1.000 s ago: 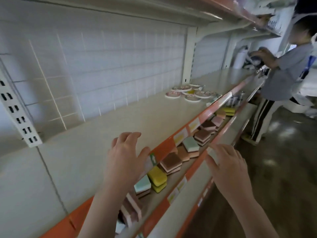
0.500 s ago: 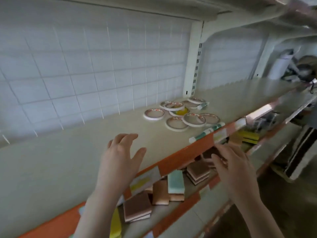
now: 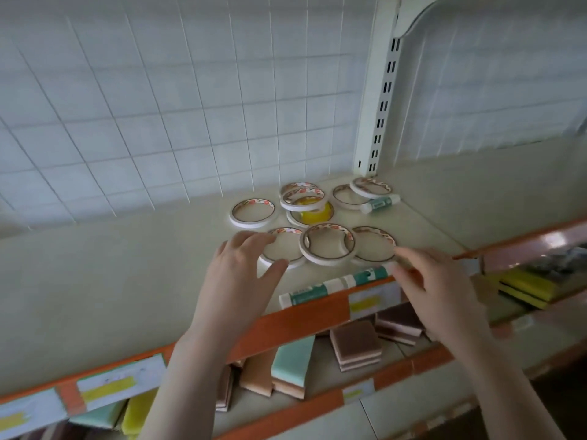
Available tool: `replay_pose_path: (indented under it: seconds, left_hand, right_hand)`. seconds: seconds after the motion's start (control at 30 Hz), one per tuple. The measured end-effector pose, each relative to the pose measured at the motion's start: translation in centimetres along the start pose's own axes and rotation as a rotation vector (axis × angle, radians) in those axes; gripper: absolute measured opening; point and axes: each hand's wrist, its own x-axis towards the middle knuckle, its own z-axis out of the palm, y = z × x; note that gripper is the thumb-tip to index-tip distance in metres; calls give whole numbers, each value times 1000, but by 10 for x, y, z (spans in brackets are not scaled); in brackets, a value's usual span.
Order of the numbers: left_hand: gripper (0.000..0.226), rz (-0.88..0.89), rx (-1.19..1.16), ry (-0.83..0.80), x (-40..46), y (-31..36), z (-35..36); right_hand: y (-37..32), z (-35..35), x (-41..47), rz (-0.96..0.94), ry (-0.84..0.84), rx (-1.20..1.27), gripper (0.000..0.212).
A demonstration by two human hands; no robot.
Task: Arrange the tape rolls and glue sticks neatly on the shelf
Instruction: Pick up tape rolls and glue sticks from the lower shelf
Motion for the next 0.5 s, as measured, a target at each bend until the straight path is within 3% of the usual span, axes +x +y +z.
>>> replay_pose_path:
  seconds: [0.2,0.5]
  left_hand:
    - [35,-59,28,20,17,6,12]
    - [33,-256,93,123,9,25,22]
  right_hand:
    - [19,-7,21,-98,-174,92,38]
    - [42,-10,48,-314,-404,273,23]
